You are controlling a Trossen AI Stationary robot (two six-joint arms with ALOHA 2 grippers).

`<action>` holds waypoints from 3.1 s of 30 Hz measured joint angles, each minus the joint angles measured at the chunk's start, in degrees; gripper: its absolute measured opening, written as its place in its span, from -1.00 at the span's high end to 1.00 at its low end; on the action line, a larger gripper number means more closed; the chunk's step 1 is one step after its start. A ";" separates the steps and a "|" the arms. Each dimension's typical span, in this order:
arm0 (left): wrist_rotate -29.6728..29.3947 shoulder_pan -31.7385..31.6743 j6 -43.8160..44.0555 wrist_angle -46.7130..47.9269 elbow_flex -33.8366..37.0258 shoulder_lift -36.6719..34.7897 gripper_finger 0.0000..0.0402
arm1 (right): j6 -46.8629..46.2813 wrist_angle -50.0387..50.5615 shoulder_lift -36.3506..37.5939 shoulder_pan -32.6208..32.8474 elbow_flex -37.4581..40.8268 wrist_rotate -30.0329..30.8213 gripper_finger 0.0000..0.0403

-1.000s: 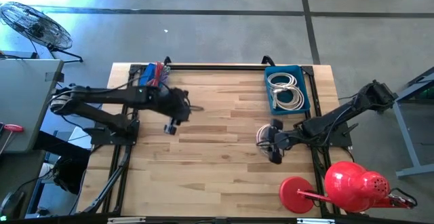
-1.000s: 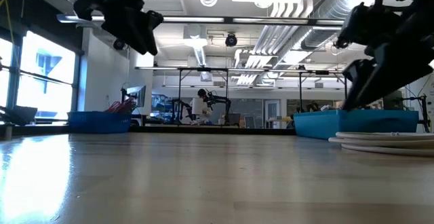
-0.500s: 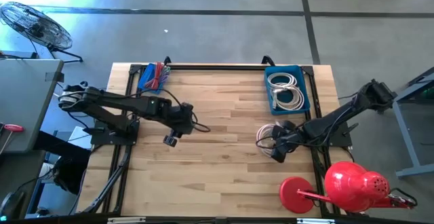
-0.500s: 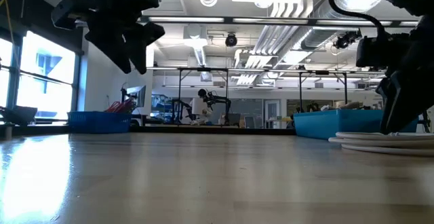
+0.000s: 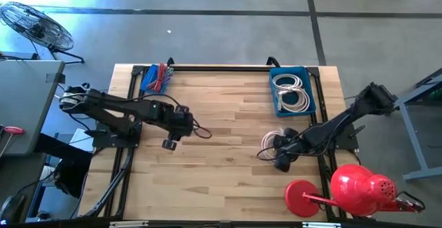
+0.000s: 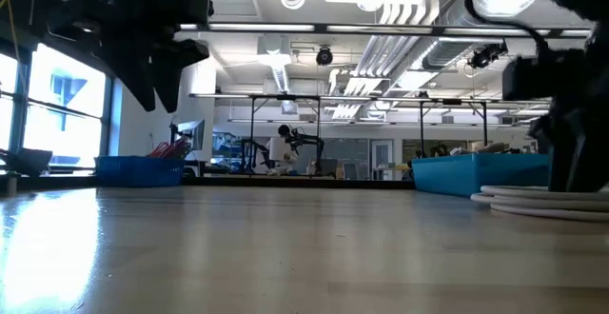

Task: Pick & Place USB Port
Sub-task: Put the brown HDMI cable into the right blue bin

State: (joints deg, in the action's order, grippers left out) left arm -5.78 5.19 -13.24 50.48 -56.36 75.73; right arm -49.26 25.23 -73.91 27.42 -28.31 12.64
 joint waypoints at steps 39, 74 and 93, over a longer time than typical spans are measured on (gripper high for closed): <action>-4.42 6.23 8.34 0.63 0.00 -0.25 0.27 | 1.71 0.77 -14.94 0.54 -10.50 -3.65 0.17; -3.90 5.70 -1.51 -30.54 0.00 -2.42 0.27 | 20.99 1.56 -15.34 0.43 -21.67 8.31 0.96; -10.64 5.69 -0.72 -29.56 0.00 -1.45 0.62 | 26.47 1.46 -15.21 0.43 -25.31 11.40 0.96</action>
State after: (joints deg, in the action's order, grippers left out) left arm -16.42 10.87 -13.96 20.93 -56.36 74.28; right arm -22.79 26.69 -89.12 27.86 -53.62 24.04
